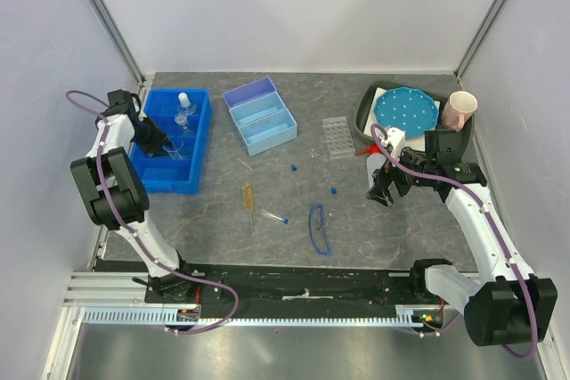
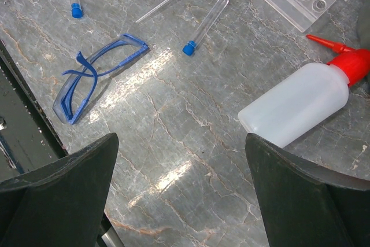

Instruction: Organize the chemistry lab equipment

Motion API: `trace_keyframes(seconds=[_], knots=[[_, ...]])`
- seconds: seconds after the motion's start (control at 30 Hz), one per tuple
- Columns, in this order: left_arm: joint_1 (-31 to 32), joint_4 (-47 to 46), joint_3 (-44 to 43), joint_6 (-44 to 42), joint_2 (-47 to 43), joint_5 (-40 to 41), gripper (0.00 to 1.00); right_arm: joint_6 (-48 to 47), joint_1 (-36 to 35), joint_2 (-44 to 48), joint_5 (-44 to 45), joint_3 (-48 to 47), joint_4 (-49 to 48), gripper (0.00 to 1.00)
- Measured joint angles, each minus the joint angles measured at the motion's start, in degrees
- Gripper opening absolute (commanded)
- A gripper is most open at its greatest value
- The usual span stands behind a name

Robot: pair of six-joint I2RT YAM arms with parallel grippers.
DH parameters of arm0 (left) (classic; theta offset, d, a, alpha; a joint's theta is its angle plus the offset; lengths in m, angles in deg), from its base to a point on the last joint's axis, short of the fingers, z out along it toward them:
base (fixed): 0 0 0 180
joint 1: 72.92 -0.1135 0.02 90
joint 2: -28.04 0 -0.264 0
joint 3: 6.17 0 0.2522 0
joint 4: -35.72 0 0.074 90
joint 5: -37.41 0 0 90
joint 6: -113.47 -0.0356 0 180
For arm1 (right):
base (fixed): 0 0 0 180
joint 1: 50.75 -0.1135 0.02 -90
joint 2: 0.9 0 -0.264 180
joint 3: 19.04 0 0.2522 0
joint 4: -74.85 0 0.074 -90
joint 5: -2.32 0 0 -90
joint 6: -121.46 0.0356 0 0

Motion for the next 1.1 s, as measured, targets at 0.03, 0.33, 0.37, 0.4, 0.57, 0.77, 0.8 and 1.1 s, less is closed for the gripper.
trace_keyframes(seconds=[0.03,0.33,0.37,0.4,0.57,0.77,0.8,1.1], knots=[[0.00,0.17,-0.72,-0.11,0.17,-0.09,0.39,-0.02,0.00,0.00,0.02,0.02,0.00,0.98],[0.00,0.79,-3.08,-0.57,-1.51,-0.39,0.56,-0.07,0.00,0.11,0.35,0.02,-0.02,0.98],[0.00,0.72,-3.06,-0.61,-2.40,-0.72,0.59,-0.11,0.00,0.11,0.35,0.04,-0.02,0.98],[0.00,0.28,-2.69,-0.61,-3.85,-1.18,0.61,-0.13,0.00,0.13,0.37,0.07,-0.02,0.98],[0.00,-3.28,2.99,-0.57,-15.58,-4.76,0.74,-0.17,0.02,0.59,0.39,0.52,-0.46,0.98],[0.09,-9.46,15.78,-0.55,-30.99,-13.27,0.83,0.35,0.28,1.95,0.11,0.85,-1.42,0.98],[0.15,-10.75,18.56,-0.52,-33.27,-15.08,0.84,0.59,0.35,2.32,-0.17,0.85,-1.51,0.98],[3.74,-14.36,29.66,-0.59,-46.82,-24.04,1.00,1.88,0.39,1.14,-9.68,-1.55,0.61,0.98]])
